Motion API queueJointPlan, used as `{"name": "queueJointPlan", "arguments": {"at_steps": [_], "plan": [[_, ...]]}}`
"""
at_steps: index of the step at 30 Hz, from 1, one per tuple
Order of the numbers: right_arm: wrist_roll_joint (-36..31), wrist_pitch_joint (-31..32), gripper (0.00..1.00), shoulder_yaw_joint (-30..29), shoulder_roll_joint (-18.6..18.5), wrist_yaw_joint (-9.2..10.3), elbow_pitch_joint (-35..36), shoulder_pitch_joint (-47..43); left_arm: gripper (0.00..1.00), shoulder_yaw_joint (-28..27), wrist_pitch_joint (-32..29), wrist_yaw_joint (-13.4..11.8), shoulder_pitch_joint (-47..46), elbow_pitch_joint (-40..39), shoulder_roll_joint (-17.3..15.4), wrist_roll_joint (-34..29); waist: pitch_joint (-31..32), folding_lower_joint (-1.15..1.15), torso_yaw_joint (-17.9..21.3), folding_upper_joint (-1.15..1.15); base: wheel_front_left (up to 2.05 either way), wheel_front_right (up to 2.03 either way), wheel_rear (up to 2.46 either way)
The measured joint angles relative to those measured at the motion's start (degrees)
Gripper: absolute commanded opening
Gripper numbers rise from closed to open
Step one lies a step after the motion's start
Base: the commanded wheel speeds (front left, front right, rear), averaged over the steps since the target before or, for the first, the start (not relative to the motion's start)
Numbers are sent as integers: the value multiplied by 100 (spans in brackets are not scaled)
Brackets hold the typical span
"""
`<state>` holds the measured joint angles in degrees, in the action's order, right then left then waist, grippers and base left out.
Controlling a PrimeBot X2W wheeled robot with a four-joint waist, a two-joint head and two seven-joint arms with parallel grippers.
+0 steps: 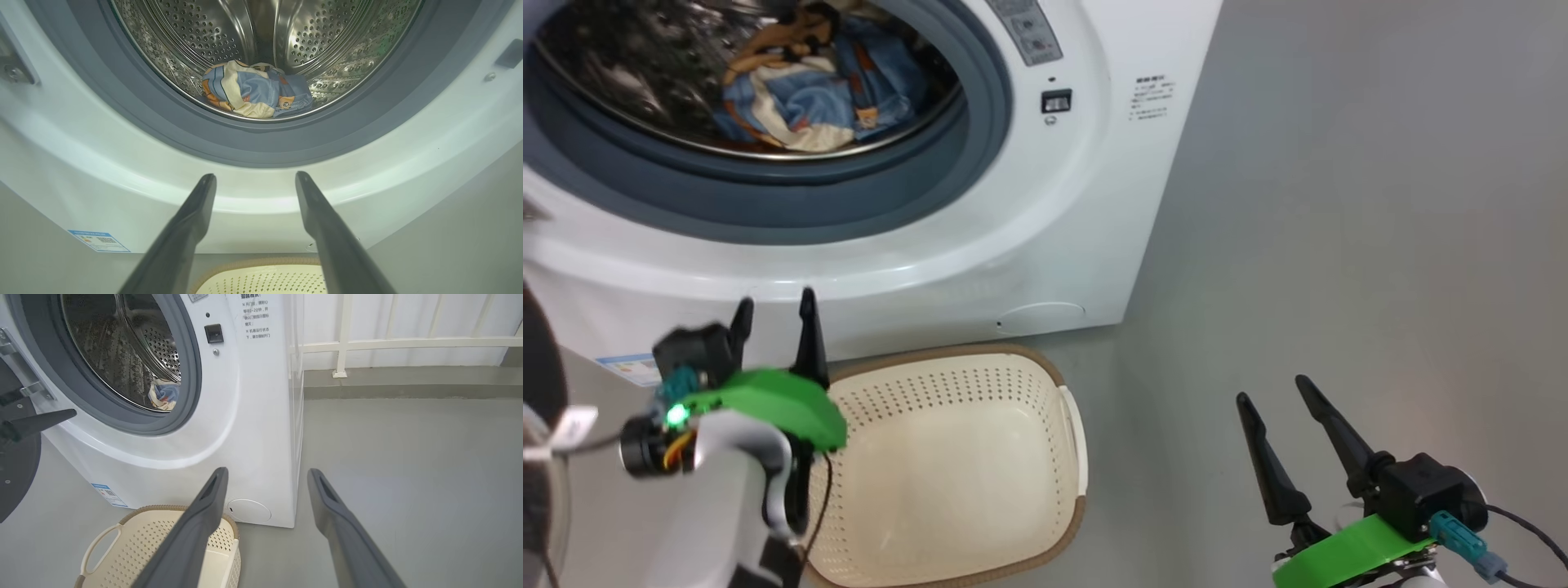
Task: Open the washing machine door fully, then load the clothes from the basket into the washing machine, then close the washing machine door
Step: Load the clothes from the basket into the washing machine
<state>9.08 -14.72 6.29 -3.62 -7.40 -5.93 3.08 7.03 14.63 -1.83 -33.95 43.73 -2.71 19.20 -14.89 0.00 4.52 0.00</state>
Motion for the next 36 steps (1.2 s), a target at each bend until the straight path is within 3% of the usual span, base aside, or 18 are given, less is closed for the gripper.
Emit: {"name": "queueJointPlan", "arguments": {"at_steps": [8,20,36], "plan": [[-34,0,100,-174,-62,0,100,-232,100,-129,0,-43,1525,-1377,32,-34,371,0,-262,0,0,0,0],[-53,0,100,-344,-136,0,224,-707,100,-359,0,-202,3288,-2765,46,-127,954,0,-448,0,0,0,0],[-188,0,100,-630,-137,0,390,-1263,100,-310,0,15,4354,-3925,35,-131,1420,0,-388,0,0,0,0]]}}
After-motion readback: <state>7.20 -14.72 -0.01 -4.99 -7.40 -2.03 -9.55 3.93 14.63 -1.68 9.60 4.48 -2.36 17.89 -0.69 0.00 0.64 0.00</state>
